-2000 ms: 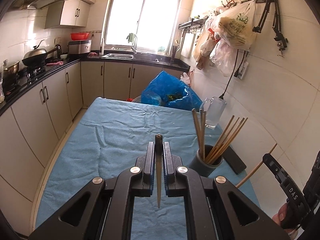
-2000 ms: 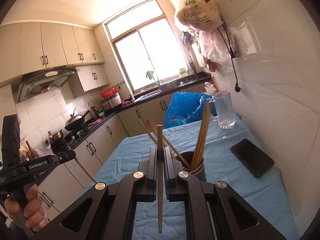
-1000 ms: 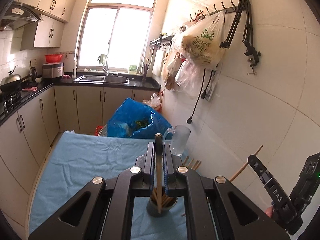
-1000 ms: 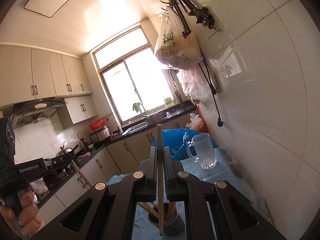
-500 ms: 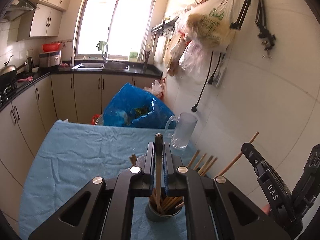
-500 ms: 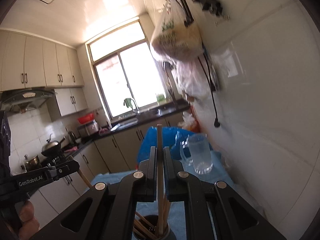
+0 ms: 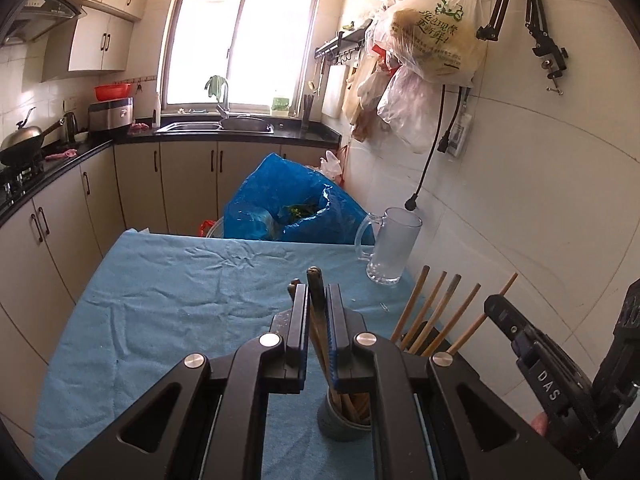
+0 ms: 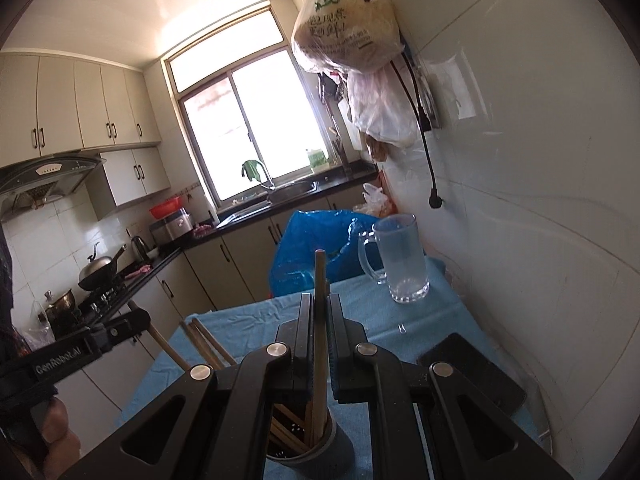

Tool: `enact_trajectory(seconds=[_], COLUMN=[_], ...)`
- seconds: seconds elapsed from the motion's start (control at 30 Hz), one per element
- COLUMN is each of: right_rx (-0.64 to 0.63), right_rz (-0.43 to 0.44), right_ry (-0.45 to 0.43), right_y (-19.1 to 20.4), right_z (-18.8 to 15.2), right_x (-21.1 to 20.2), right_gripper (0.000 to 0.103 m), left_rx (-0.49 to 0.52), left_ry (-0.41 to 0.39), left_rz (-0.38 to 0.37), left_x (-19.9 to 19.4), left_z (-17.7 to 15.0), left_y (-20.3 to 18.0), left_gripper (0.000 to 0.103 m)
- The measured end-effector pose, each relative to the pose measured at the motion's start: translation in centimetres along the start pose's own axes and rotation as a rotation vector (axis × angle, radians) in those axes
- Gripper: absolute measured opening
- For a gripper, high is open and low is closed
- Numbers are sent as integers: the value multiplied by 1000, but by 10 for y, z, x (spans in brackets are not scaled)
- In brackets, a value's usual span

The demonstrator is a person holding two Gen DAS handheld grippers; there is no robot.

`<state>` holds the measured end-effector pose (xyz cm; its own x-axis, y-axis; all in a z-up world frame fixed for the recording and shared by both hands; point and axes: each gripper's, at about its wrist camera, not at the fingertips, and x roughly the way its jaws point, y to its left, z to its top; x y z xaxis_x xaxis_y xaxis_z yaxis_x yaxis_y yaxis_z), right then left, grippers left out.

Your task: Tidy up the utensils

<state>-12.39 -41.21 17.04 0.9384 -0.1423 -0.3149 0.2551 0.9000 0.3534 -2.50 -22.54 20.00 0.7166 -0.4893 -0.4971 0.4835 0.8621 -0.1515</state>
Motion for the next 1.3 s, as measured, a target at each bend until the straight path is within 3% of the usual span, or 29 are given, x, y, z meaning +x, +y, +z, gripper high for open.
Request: enact_trajectory(seconds=[0.5,0.7,0.77,0.8,0.87,0.93,1.03,1.13,1.3], right_rx=[1,19,29,30,21,3,-35,-103,-185], right_rz=[3,16,26,24,0,-35,-104,-177,-286], right_ry=[55,45,25,16,-9,-31,-24,12,80], right_y=[-3,-6,-7,-7,-7,-6,0,10,25], right_z=[-7,-3,1,2,4,1,-11,-34,-72], right_x=[12,-2,-15,-19,-37,-54,-73,-87,-103], right_gripper=[7,11,19,30,50,77,91,103,103], left_rx=[1,-18,-31,-37,-35,-14,18,55,102], left_ry=[-17,-19,-32,-45,-94,-131,-162,-112,1], left_rz=[7,11,12,19,57,105,194,263,373], left_x=[3,-4,-14,-20,-40,-58,-81,-93,-98], left_z=[0,1,0,-1,-7,-15,-36,-65,-107], left_y=[1,2,4,6,10,15,24,34,46], left_gripper=[8,10,28,34,64,82,90,98,99])
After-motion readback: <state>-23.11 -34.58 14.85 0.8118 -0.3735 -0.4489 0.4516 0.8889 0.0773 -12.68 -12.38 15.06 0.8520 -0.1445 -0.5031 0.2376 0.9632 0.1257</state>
